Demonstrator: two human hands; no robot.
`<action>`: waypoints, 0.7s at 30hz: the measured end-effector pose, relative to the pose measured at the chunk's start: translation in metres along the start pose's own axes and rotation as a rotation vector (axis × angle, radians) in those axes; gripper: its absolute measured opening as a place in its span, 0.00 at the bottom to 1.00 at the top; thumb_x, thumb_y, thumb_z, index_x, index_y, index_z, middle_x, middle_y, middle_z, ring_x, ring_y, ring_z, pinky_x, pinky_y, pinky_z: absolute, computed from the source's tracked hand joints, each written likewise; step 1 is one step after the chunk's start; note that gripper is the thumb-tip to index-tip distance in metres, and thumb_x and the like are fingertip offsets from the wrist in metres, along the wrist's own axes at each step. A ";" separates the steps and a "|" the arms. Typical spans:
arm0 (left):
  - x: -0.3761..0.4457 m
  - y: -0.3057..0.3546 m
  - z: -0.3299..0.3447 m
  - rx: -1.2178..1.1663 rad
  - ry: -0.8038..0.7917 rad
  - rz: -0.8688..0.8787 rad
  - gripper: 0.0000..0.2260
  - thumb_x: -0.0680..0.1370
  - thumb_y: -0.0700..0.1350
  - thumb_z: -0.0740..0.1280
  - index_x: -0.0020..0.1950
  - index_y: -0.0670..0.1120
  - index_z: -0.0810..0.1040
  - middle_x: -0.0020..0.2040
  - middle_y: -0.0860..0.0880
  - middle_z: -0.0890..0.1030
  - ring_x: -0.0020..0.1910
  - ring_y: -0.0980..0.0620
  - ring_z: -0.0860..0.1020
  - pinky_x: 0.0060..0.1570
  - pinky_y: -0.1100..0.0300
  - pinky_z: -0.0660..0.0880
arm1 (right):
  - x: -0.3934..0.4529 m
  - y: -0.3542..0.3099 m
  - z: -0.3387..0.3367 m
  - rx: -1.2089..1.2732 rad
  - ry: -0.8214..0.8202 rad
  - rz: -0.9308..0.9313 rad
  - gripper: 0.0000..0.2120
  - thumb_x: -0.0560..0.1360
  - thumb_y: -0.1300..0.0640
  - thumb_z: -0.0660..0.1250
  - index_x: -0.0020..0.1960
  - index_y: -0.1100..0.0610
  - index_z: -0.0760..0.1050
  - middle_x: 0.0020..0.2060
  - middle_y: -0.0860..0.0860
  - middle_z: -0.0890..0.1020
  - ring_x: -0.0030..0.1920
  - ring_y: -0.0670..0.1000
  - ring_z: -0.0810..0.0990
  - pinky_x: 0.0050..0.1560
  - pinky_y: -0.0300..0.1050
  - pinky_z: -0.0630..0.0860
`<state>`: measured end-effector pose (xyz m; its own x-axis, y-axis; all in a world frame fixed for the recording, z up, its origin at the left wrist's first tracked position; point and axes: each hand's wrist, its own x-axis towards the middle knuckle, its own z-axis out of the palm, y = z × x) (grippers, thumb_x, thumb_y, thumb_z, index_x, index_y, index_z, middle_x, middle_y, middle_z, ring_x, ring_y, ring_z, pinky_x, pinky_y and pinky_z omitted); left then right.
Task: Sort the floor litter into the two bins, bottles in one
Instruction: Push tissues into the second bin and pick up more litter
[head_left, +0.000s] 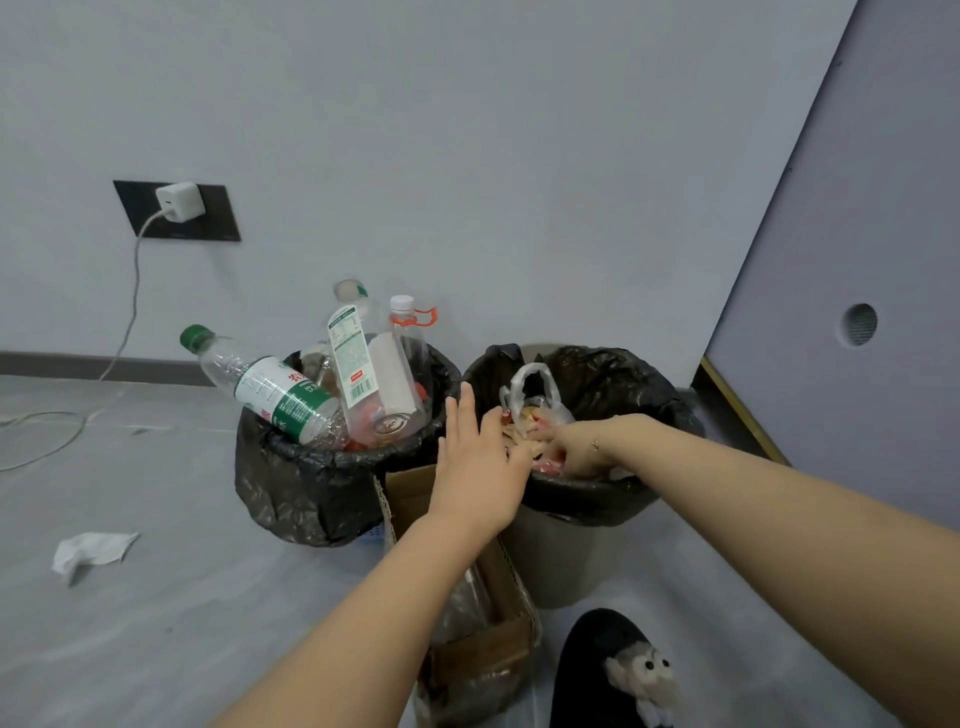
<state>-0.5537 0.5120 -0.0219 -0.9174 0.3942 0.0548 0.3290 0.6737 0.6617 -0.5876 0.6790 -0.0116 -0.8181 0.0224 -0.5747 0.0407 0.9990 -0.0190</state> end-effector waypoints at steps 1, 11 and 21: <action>0.000 0.001 0.000 -0.027 -0.007 -0.009 0.25 0.82 0.49 0.54 0.78 0.46 0.54 0.78 0.48 0.36 0.76 0.49 0.35 0.76 0.46 0.45 | 0.002 -0.003 0.000 -0.005 0.001 0.020 0.19 0.78 0.58 0.59 0.69 0.52 0.66 0.56 0.50 0.72 0.39 0.47 0.69 0.36 0.36 0.63; -0.005 -0.008 -0.008 -0.159 -0.081 0.014 0.26 0.83 0.48 0.51 0.79 0.48 0.46 0.78 0.51 0.36 0.78 0.48 0.47 0.76 0.45 0.50 | -0.037 -0.018 -0.005 0.018 -0.042 -0.006 0.22 0.78 0.56 0.61 0.71 0.48 0.66 0.76 0.49 0.56 0.71 0.56 0.62 0.70 0.53 0.62; -0.061 0.003 -0.054 -0.747 0.097 -0.240 0.19 0.82 0.43 0.59 0.73 0.47 0.66 0.72 0.48 0.69 0.69 0.50 0.68 0.67 0.56 0.65 | -0.148 -0.073 -0.045 0.249 0.410 -0.286 0.14 0.78 0.57 0.63 0.63 0.56 0.77 0.60 0.49 0.80 0.53 0.43 0.76 0.51 0.31 0.68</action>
<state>-0.5085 0.4560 0.0169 -0.9711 0.2115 -0.1104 -0.0859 0.1218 0.9888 -0.4953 0.6041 0.1121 -0.9706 -0.1854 -0.1535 -0.1224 0.9293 -0.3486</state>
